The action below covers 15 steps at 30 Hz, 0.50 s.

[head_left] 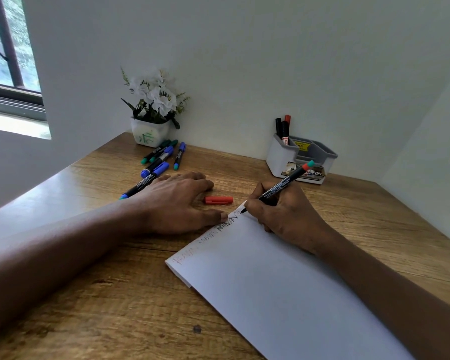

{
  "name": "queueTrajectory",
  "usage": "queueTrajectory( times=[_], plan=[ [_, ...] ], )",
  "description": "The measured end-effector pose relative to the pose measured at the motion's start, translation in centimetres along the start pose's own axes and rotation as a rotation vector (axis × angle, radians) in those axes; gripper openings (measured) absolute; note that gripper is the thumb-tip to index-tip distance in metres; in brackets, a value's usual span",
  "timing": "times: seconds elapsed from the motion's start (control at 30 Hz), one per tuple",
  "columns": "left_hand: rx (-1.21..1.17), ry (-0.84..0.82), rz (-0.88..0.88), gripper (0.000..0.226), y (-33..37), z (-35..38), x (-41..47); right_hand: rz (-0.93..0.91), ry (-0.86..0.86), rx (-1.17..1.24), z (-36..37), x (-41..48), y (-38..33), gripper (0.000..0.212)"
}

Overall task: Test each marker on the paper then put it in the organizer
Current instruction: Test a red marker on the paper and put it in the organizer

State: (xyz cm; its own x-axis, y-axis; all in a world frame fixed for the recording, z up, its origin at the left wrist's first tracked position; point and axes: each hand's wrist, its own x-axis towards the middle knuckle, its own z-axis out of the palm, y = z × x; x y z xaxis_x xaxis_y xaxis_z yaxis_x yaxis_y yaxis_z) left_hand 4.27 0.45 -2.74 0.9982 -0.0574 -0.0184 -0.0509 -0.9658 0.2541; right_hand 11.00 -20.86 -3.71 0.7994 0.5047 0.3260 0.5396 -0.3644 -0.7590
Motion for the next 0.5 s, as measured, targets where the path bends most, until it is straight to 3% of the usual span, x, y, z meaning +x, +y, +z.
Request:
queueTrajectory(
  times=[0.5],
  plan=[
    [0.002, -0.002, -0.006, 0.084, 0.05, 0.02, 0.03, 0.001, 0.048, -0.006, -0.01, 0.19, 0.43, 0.015]
  ],
)
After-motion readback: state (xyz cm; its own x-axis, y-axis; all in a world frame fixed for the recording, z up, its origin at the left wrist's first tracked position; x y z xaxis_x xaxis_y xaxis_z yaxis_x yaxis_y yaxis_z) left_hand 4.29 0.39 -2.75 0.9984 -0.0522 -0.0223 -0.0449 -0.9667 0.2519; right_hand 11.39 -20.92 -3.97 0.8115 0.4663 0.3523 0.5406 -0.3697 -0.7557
